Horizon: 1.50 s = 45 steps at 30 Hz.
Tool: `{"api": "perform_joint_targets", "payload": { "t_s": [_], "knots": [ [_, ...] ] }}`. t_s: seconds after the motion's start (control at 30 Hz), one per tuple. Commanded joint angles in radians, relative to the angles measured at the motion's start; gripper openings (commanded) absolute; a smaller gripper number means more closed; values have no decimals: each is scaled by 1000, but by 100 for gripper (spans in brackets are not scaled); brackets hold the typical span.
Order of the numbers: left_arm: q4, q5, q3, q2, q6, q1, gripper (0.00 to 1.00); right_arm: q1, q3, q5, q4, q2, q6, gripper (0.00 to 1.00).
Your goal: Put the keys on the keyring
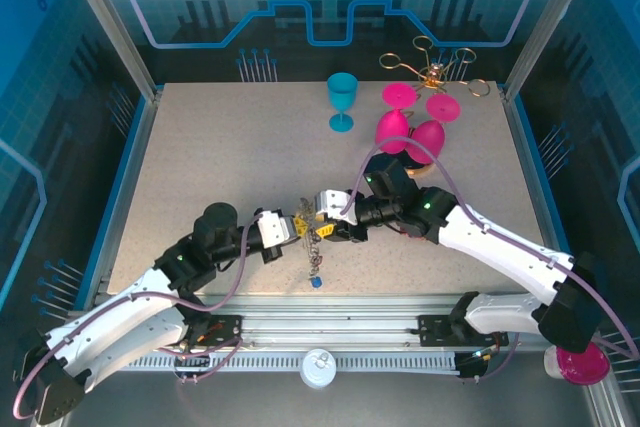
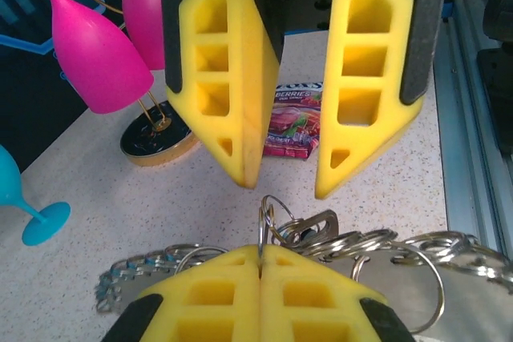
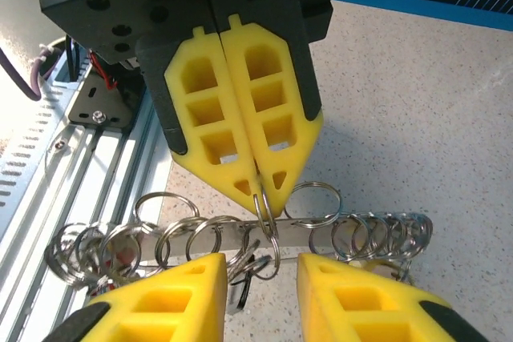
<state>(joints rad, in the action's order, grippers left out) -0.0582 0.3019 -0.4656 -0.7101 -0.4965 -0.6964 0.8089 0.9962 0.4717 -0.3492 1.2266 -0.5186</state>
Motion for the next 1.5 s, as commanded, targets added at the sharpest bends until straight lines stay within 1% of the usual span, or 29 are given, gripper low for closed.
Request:
{"api": "perform_joint_targets", "payload": {
  "t_s": [0.0,0.13,0.3,0.43,0.57,0.6,0.77,0.93,1.07,1.17,1.3,1.47],
  "knots": [
    [-101,43,11,21,16,5,0,-14,-29,58,83,-18,52,29],
    [-111,55,16,23,19,4,0,-20,-36,45,87,-18,56,27],
    [-110,59,17,24,15,6,0,-22,-34,26,75,-14,57,16],
    [-115,64,20,29,14,5,0,-28,-33,7,48,-6,42,13],
    [-118,68,21,29,11,6,0,-36,-33,20,38,14,49,6],
    [-119,71,18,29,10,5,0,-36,-31,23,39,19,50,6],
    [-160,115,25,23,18,7,0,-35,-16,43,50,44,53,8],
    [-220,137,39,9,30,6,0,-35,-15,55,59,41,54,11],
    [-219,129,42,1,25,8,0,-37,-34,48,78,7,60,22],
    [-210,113,46,0,21,9,0,-39,-55,47,106,-29,57,26],
    [-208,112,51,0,24,11,0,-39,-69,73,132,-55,46,28],
    [-220,115,54,-2,29,12,0,-37,-65,92,142,-40,44,28]
  ]
}}
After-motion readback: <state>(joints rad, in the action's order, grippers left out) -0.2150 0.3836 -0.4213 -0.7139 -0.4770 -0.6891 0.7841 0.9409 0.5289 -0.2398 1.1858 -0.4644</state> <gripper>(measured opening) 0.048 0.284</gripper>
